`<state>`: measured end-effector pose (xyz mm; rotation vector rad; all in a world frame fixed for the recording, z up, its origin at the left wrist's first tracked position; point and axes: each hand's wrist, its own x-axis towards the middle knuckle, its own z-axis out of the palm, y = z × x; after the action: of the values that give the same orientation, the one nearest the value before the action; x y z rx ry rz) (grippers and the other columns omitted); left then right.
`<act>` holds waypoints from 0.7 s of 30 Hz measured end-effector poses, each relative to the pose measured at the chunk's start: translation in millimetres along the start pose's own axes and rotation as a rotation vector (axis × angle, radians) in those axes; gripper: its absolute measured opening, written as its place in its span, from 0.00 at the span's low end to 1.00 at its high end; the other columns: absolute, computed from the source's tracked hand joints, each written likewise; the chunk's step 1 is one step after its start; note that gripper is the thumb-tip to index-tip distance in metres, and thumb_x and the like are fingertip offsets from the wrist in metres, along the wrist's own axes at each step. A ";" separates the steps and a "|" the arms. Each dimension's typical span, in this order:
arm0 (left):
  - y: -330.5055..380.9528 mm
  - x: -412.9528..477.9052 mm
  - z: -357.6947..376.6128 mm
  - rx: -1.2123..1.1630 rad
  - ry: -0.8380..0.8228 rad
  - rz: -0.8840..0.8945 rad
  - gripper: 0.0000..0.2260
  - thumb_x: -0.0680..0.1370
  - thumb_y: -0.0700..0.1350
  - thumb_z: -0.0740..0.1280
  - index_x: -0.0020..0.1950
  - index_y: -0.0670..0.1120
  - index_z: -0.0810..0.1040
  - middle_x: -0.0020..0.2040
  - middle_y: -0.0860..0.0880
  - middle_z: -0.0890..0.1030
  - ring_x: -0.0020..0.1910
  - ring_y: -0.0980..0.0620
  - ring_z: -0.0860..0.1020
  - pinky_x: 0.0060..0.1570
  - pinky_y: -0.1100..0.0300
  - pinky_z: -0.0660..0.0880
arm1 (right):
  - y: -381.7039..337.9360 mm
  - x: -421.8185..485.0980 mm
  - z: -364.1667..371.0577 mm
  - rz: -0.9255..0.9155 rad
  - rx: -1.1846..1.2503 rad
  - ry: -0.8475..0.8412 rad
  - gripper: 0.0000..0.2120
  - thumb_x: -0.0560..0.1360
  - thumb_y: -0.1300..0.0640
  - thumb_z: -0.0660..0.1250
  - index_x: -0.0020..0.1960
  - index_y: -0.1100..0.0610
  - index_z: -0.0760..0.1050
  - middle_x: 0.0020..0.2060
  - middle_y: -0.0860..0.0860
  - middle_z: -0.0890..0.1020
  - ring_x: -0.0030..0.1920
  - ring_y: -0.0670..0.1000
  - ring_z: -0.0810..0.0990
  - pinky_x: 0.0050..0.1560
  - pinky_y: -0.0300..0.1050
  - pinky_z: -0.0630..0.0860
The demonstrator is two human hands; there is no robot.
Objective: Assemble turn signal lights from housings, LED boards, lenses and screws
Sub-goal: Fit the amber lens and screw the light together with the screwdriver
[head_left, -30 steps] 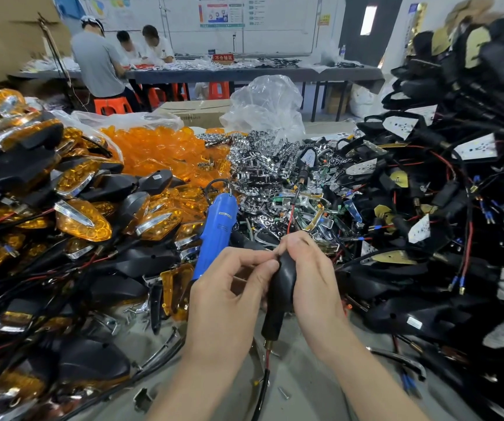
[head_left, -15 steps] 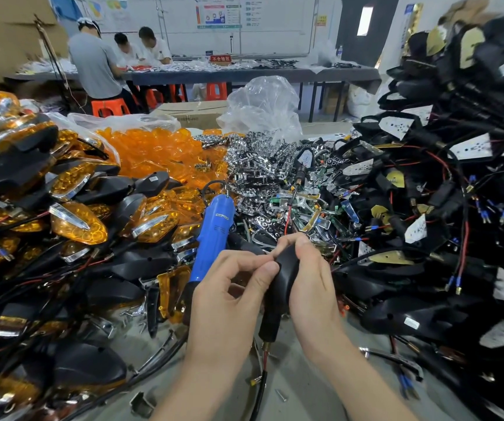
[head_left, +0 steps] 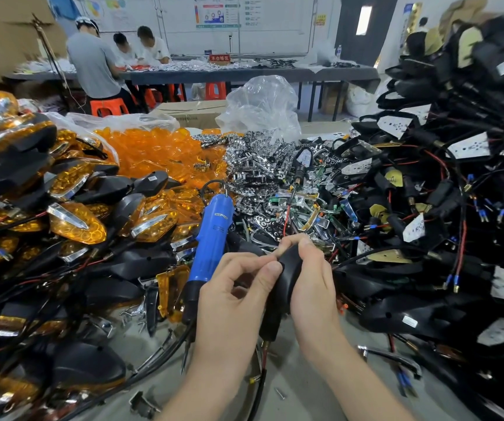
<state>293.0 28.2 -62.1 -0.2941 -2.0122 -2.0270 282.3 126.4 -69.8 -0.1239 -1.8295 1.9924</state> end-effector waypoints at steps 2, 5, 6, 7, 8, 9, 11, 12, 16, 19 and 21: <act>0.2 -0.2 0.3 0.000 -0.006 -0.001 0.06 0.70 0.52 0.70 0.44 0.54 0.85 0.45 0.52 0.82 0.42 0.58 0.80 0.42 0.65 0.75 | 0.8 0.4 1.0 0.035 0.025 0.012 0.16 0.74 0.44 0.52 0.36 0.45 0.76 0.33 0.40 0.79 0.35 0.39 0.75 0.36 0.33 0.72; 1.3 -0.6 1.2 0.012 -0.029 0.013 0.07 0.71 0.51 0.70 0.46 0.53 0.86 0.46 0.53 0.82 0.43 0.58 0.81 0.43 0.68 0.75 | 2.5 2.6 1.0 0.117 0.074 0.041 0.16 0.69 0.38 0.55 0.36 0.45 0.77 0.35 0.41 0.78 0.38 0.45 0.75 0.42 0.44 0.71; 1.6 -1.0 1.6 0.018 -0.037 0.015 0.08 0.72 0.51 0.70 0.47 0.53 0.86 0.46 0.53 0.81 0.44 0.57 0.81 0.44 0.68 0.75 | 2.5 3.5 0.7 0.132 0.101 0.045 0.16 0.68 0.39 0.56 0.35 0.46 0.77 0.35 0.42 0.78 0.39 0.46 0.75 0.43 0.46 0.69; 1.8 -1.1 2.0 0.020 -0.043 0.015 0.08 0.72 0.50 0.69 0.48 0.53 0.86 0.46 0.53 0.81 0.45 0.56 0.81 0.44 0.67 0.76 | 2.1 4.6 0.6 0.141 0.136 0.046 0.15 0.69 0.40 0.56 0.34 0.46 0.76 0.34 0.42 0.78 0.38 0.46 0.75 0.42 0.47 0.69; 2.1 -1.3 2.3 0.014 -0.047 0.013 0.08 0.72 0.50 0.69 0.48 0.53 0.86 0.47 0.53 0.81 0.45 0.56 0.81 0.44 0.67 0.76 | 1.7 5.5 0.2 0.149 0.167 0.042 0.15 0.71 0.42 0.56 0.34 0.46 0.76 0.33 0.43 0.77 0.37 0.46 0.75 0.42 0.47 0.68; 2.3 -1.3 2.6 0.005 -0.052 0.013 0.08 0.73 0.50 0.69 0.48 0.53 0.86 0.47 0.52 0.81 0.46 0.56 0.81 0.44 0.67 0.76 | 1.2 6.0 0.1 0.158 0.191 0.037 0.15 0.71 0.43 0.56 0.33 0.46 0.76 0.33 0.43 0.77 0.37 0.45 0.74 0.42 0.47 0.68; 3.4 -1.8 2.5 -0.012 -0.060 0.020 0.08 0.73 0.49 0.69 0.49 0.53 0.86 0.47 0.52 0.81 0.45 0.57 0.81 0.43 0.68 0.76 | 1.0 6.7 -0.2 0.174 0.239 0.026 0.14 0.71 0.43 0.56 0.33 0.46 0.76 0.33 0.43 0.77 0.36 0.44 0.75 0.42 0.47 0.68; 3.8 -1.7 2.2 -0.015 -0.066 0.026 0.08 0.73 0.48 0.68 0.49 0.54 0.86 0.47 0.53 0.81 0.46 0.58 0.81 0.43 0.69 0.75 | 1.7 7.1 -0.3 0.181 0.262 0.023 0.14 0.71 0.43 0.57 0.33 0.46 0.77 0.33 0.43 0.78 0.36 0.44 0.75 0.42 0.47 0.69; 3.3 -1.5 0.9 0.001 -0.095 0.039 0.09 0.75 0.47 0.68 0.51 0.56 0.86 0.48 0.54 0.80 0.48 0.57 0.81 0.44 0.68 0.75 | 4.5 9.1 -0.4 0.212 0.332 0.027 0.15 0.72 0.44 0.57 0.33 0.46 0.77 0.32 0.43 0.78 0.34 0.44 0.75 0.39 0.46 0.70; 1.0 -1.9 0.4 0.095 -0.111 0.093 0.10 0.79 0.44 0.68 0.54 0.58 0.84 0.50 0.55 0.81 0.51 0.55 0.81 0.47 0.67 0.76 | 3.9 10.3 -1.8 0.264 0.496 -0.013 0.13 0.71 0.46 0.59 0.32 0.48 0.76 0.30 0.46 0.77 0.33 0.46 0.76 0.36 0.44 0.71; -0.1 -2.4 -0.4 0.124 -0.121 0.115 0.10 0.80 0.43 0.68 0.55 0.58 0.83 0.51 0.55 0.80 0.51 0.55 0.81 0.48 0.67 0.76 | 2.5 10.2 -2.5 0.318 0.621 -0.040 0.11 0.70 0.47 0.61 0.33 0.49 0.76 0.30 0.48 0.76 0.31 0.47 0.76 0.36 0.44 0.71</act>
<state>295.3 27.9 -62.9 -0.5046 -2.1290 -1.8478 273.4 132.4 -70.3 -0.1936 -1.1839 2.7049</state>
